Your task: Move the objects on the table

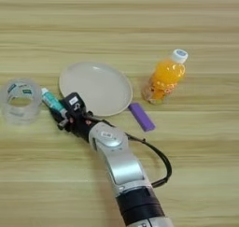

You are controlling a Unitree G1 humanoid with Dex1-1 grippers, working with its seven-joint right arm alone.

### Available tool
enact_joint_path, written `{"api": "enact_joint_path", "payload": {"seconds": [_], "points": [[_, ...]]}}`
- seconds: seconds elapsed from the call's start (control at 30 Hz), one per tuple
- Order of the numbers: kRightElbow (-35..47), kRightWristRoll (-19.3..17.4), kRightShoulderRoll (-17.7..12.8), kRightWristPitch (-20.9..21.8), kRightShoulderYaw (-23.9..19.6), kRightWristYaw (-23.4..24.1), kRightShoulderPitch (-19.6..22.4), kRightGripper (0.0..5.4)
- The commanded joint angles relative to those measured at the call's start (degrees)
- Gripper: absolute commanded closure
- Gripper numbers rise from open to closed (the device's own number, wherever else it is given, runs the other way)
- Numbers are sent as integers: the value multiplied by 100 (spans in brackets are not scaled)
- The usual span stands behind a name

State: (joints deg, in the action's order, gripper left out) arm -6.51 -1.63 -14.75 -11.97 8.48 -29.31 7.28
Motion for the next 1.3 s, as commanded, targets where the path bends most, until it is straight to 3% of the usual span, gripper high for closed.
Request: {"api": "enact_joint_path", "payload": {"seconds": [0.03,0.4,0.83,1.1,1.3], "points": [[533,-51,-51,48,-77,35,116,301],[1246,-297,-126,-111,-526,117,116,151],[860,-529,-329,19,-1461,383,727,13],[161,-505,-382,212,-1614,383,1097,3],[-1246,-365,-457,524,-1589,381,1739,3]]}}
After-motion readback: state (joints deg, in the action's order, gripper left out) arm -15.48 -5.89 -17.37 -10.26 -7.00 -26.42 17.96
